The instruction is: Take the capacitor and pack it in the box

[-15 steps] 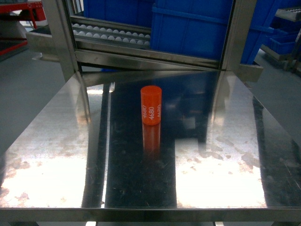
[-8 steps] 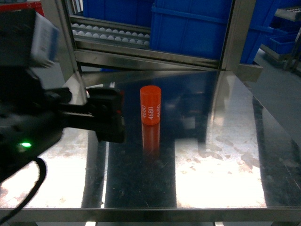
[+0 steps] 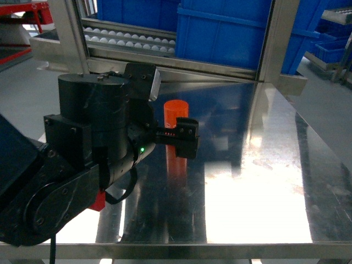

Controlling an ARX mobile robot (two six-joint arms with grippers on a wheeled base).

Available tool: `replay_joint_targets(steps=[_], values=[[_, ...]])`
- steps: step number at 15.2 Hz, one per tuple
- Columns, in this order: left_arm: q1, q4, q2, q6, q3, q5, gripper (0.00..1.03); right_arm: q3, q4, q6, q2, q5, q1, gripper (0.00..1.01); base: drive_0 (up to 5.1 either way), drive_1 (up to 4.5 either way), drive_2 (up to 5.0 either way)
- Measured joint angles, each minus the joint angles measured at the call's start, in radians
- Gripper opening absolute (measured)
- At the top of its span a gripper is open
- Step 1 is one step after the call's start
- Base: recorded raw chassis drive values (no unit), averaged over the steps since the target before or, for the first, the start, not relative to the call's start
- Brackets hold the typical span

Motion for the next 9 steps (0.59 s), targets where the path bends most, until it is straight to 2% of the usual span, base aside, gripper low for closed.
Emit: replay_joint_targets(steps=[4, 6, 7, 9], values=[[0.015, -0.114, 0.147, 0.006, 0.214, 0.018, 0.98, 0.0, 0.0, 0.0, 0.0, 0.0, 0.0, 0.98, 0.0, 0.0, 0.0], [0.017, -0.162, 0.195, -0.011, 0.3, 0.008, 0.98, 0.0, 0.0, 0.0, 0.0, 0.0, 0.0, 0.98, 0.0, 0.0, 0.0], [0.016, -0.183, 0.203, -0.016, 0.328, 0.008, 0.92, 0.0, 0.0, 0.0, 0.0, 0.0, 0.0, 0.98, 0.0, 0.0, 0.0], [0.013, -0.223, 0.203, -0.027, 0.346, 0.008, 0.69, 0.0, 0.0, 0.0, 0.0, 0.0, 0.0, 0.98, 0.0, 0.0, 0.0]])
